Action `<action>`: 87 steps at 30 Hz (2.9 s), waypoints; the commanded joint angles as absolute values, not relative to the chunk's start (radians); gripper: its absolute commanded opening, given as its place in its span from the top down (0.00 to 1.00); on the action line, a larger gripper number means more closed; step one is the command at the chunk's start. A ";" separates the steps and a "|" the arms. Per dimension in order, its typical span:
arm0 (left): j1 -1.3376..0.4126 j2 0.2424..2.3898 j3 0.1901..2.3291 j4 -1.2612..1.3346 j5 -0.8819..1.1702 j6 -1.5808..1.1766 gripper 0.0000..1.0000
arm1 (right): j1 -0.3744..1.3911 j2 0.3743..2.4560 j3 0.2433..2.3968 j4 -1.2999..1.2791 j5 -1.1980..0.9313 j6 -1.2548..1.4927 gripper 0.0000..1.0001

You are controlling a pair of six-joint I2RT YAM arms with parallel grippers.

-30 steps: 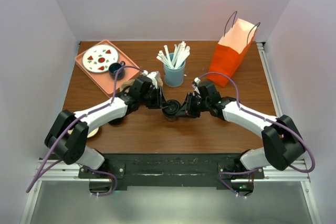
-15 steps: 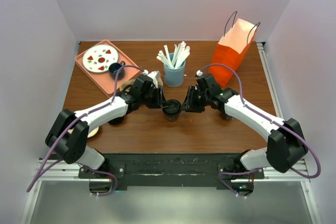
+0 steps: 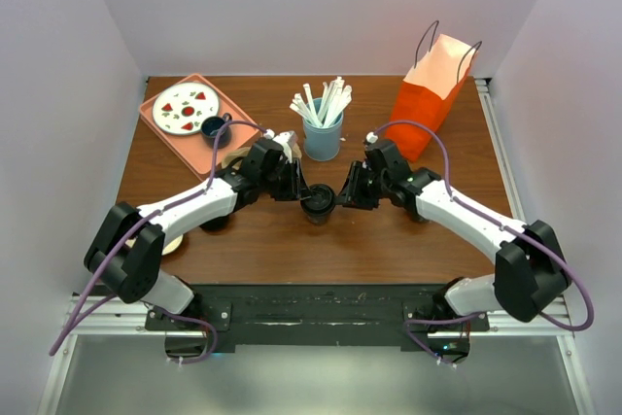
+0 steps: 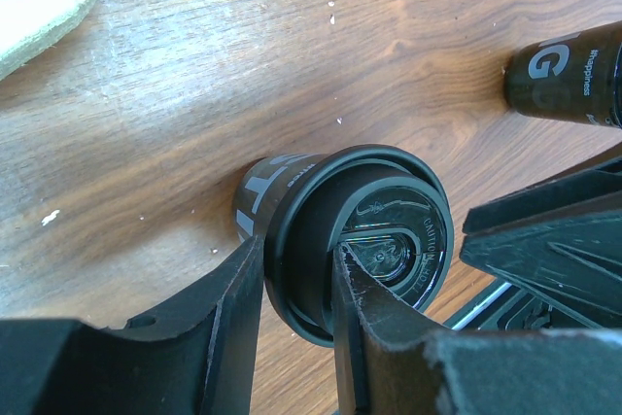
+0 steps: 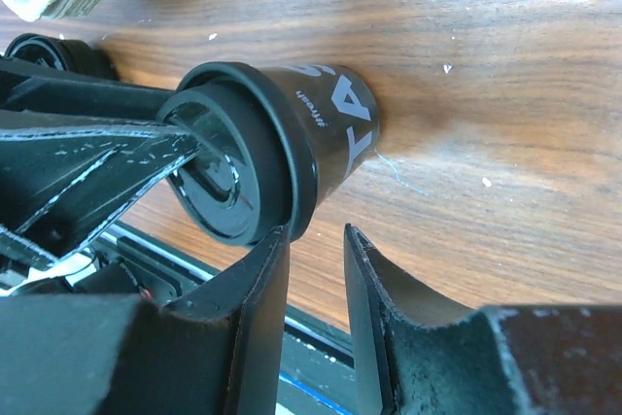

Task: Pack the takeout coffee

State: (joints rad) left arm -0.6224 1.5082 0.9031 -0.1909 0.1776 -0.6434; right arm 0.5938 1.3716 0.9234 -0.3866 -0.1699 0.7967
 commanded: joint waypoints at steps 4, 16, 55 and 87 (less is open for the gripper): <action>-0.635 1.626 0.798 -0.558 0.074 -0.574 0.73 | 0.592 1.374 0.870 -0.236 -0.176 0.831 0.68; -0.637 1.643 0.785 -0.548 0.086 -0.578 0.73 | 0.591 1.376 0.750 -0.078 -0.202 0.896 0.73; -0.647 1.652 0.791 -0.606 0.132 -0.637 0.73 | 0.535 1.488 0.638 0.011 -0.222 0.712 0.74; -0.637 1.575 1.104 -0.715 0.189 -0.614 0.43 | 0.534 1.574 0.899 -0.123 -0.422 0.649 0.69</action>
State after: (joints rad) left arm -0.6064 1.5444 1.1076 -0.5816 0.1261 -0.6598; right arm 0.5156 1.5513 0.8989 -0.0681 -0.4149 0.6579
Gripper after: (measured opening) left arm 0.558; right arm 0.307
